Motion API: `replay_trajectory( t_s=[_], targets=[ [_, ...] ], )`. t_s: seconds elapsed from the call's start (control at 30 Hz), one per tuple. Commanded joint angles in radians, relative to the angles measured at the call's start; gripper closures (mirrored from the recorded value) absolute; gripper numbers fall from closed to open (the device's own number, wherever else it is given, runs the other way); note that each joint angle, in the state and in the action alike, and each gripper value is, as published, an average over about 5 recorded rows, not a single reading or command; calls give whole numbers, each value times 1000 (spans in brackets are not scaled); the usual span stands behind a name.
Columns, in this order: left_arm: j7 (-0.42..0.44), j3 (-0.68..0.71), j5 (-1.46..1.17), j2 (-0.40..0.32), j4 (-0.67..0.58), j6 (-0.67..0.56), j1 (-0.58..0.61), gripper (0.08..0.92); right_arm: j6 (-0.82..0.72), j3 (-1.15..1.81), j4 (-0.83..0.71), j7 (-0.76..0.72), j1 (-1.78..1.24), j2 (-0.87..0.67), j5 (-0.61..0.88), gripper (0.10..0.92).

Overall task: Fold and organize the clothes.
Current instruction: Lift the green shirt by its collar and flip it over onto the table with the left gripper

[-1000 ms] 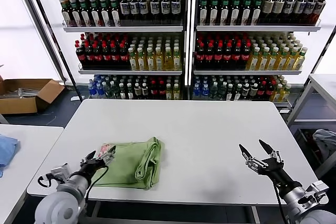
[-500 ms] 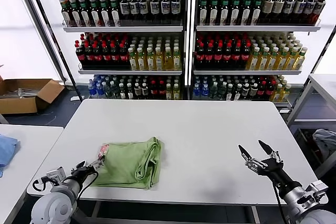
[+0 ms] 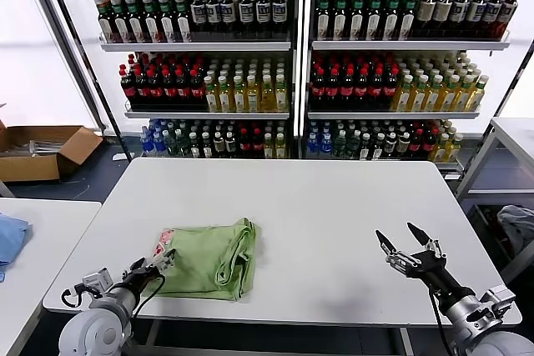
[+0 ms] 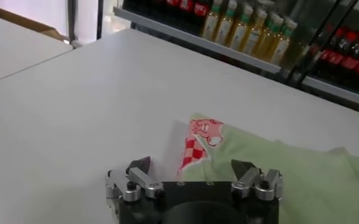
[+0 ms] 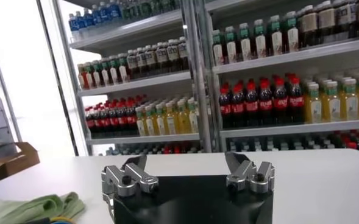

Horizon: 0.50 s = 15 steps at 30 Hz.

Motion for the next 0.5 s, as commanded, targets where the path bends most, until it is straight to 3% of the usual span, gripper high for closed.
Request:
replay_trajectory(
  t_s=[0.03,0.33,0.5],
  targets=[
    [-10,14,-17,-18,-26,6,1,177,-1,-15,7,1,2,10,-10,203],
    [-7,35,0,-51,-8,0,-1,182,-2,-11,10,1,-1,11,-10,203],
    [4,36,35,-56,-4,-7,7,294,-2,-6,9,4,2,6,-6,203]
  ],
)
